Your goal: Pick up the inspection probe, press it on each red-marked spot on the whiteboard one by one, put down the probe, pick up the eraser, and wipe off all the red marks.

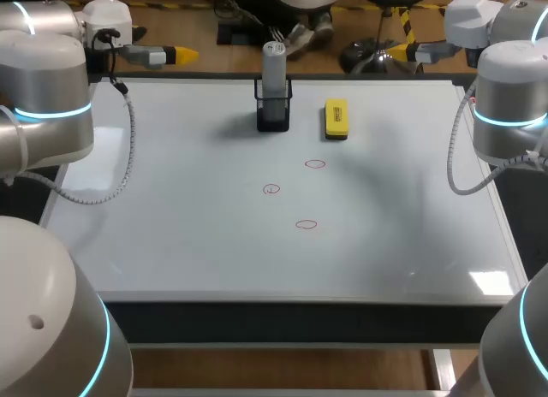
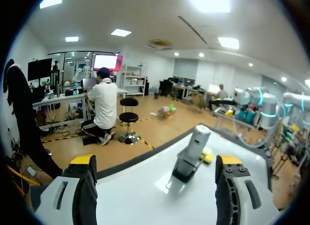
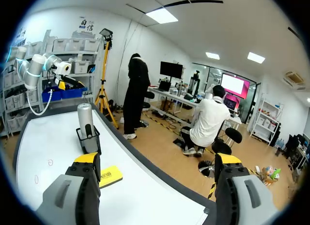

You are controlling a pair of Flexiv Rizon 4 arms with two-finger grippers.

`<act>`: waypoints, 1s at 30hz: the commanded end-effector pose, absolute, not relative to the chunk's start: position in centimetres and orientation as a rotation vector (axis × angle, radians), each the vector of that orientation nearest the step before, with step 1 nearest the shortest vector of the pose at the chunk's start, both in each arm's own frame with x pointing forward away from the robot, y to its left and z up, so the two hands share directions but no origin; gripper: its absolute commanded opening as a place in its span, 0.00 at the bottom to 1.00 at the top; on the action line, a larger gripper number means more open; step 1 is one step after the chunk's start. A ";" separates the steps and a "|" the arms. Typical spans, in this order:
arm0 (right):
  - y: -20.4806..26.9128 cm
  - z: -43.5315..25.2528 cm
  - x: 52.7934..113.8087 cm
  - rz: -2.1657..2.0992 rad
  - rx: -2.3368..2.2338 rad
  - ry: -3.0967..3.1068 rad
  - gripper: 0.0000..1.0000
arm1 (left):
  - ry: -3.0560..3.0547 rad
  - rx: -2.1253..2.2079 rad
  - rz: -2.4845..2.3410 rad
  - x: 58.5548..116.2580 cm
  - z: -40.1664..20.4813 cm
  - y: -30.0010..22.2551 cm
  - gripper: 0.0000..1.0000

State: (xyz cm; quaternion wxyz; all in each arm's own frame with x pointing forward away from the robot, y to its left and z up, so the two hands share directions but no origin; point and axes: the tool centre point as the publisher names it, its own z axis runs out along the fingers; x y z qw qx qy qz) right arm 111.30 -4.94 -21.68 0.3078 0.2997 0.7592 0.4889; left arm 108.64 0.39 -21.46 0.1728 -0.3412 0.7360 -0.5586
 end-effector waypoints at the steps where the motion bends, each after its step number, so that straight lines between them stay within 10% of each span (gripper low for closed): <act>1: -5.0 -21.7 111.3 1.292 0.793 2.009 1.00 | 2.133 -0.880 -1.628 108.7 -21.5 0.0 1.00; 30: -5.0 -21.7 111.3 1.292 0.793 2.009 1.00 | 2.324 -0.430 -1.915 108.2 -23.6 -12.0 1.00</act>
